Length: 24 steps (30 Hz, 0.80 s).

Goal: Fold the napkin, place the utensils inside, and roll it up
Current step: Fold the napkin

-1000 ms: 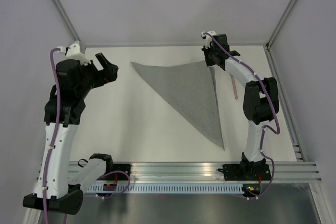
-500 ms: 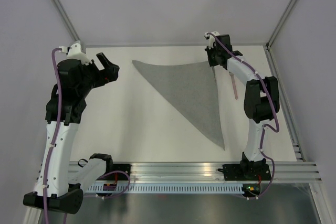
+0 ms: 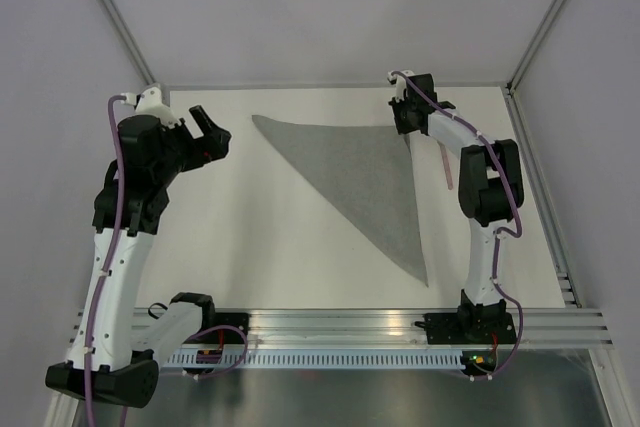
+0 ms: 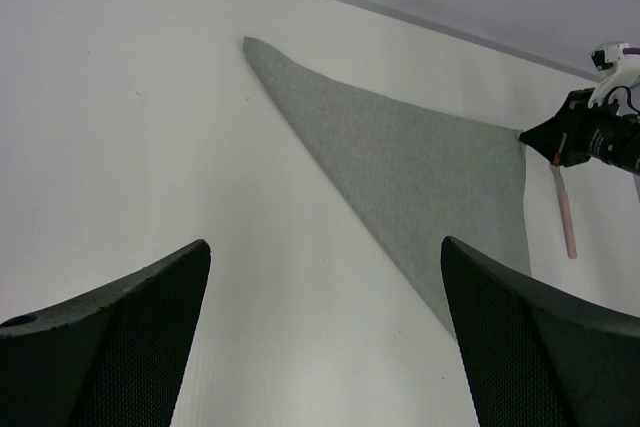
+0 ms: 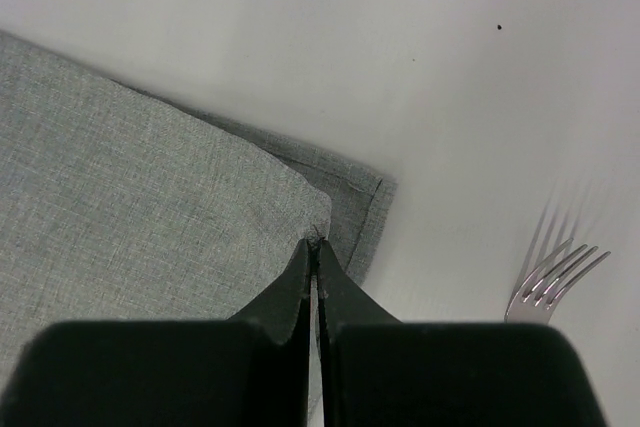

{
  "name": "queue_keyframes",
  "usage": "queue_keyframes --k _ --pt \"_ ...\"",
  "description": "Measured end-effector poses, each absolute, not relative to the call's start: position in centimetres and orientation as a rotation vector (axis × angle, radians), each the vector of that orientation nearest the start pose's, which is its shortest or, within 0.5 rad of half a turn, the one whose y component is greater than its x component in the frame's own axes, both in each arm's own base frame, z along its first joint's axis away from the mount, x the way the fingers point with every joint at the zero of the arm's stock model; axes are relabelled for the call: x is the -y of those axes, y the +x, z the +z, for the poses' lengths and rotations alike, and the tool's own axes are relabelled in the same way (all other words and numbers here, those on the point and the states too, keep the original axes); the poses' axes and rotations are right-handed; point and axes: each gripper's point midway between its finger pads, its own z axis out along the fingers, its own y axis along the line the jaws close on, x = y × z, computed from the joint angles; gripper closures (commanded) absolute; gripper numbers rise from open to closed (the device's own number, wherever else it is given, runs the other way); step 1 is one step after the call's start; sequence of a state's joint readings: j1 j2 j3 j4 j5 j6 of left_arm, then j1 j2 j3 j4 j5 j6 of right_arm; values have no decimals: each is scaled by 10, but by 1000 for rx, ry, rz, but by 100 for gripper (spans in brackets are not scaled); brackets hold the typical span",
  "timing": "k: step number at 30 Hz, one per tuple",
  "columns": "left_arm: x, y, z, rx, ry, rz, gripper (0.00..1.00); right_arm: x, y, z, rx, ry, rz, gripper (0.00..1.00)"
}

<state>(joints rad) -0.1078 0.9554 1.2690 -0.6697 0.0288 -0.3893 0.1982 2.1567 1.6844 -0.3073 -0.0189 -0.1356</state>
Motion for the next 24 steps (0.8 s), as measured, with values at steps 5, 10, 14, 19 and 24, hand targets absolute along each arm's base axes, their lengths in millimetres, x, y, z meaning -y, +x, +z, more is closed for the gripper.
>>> queue_keyframes --k 5,10,14,19,24 --pt "53 298 330 -1945 -256 -357 0 -101 553 60 -2333 -384 32 99" --pt "54 300 328 -1945 -256 -357 0 -96 557 53 -2340 -373 14 96" --pt "54 301 325 -1942 -253 -361 0 -95 563 53 -2336 -359 1 58" --pt "56 298 315 -1958 -247 -371 0 -92 576 60 -2315 -332 -7 40" --pt "59 293 305 -1965 -236 -388 0 -78 586 77 -2292 -277 -7 40"
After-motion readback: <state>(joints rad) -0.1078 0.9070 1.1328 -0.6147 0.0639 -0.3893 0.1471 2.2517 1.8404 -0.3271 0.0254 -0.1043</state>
